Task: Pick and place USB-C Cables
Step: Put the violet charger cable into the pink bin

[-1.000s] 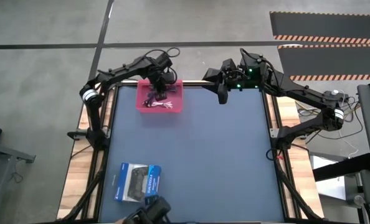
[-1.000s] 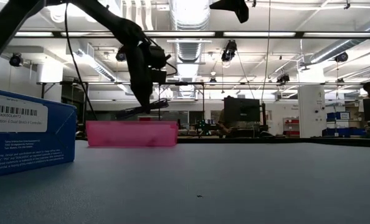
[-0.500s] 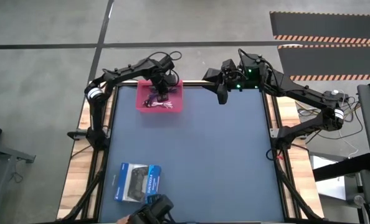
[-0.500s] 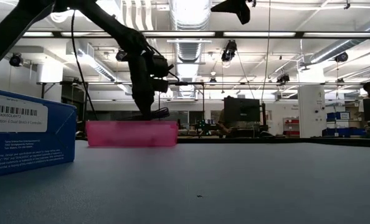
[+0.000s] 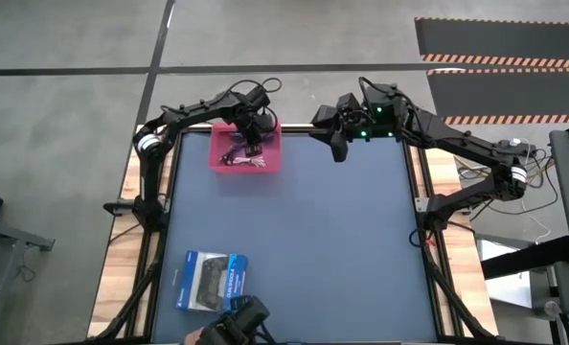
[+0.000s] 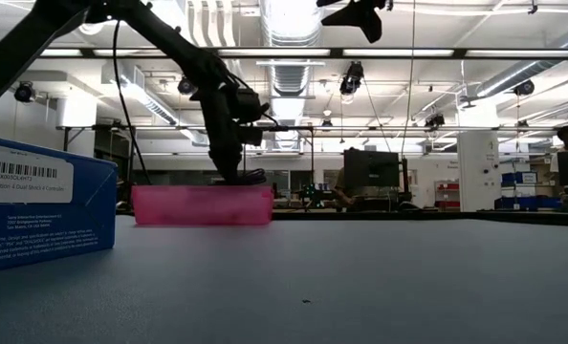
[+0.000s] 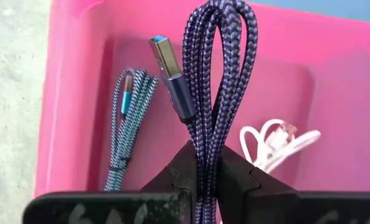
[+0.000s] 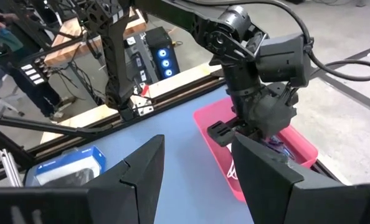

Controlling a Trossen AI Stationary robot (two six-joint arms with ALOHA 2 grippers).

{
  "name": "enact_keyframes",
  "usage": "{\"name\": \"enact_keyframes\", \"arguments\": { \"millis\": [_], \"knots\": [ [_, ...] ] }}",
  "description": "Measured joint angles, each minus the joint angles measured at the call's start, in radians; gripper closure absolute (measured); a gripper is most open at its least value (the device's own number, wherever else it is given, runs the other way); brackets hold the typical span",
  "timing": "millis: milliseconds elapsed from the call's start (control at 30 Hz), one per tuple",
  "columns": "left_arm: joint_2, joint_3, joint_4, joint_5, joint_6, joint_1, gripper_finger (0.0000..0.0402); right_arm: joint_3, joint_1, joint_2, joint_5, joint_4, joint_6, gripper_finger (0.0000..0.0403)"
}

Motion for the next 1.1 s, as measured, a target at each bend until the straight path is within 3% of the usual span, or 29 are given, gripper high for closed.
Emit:
{"name": "enact_keyframes", "arguments": {
  "millis": [633, 1100],
  "knots": [
    [0.002, -0.020, 0.021, -0.003, -0.007, 0.000, 0.0384, -0.028, 0.000, 0.005, 0.000, 0.001, -0.006, 0.0225],
    [0.002, -0.115, 0.043, -0.007, -0.009, 0.000, 0.0384, -0.028, 0.000, 0.005, 0.000, 0.001, -0.013, 0.0225]
  ]
}}
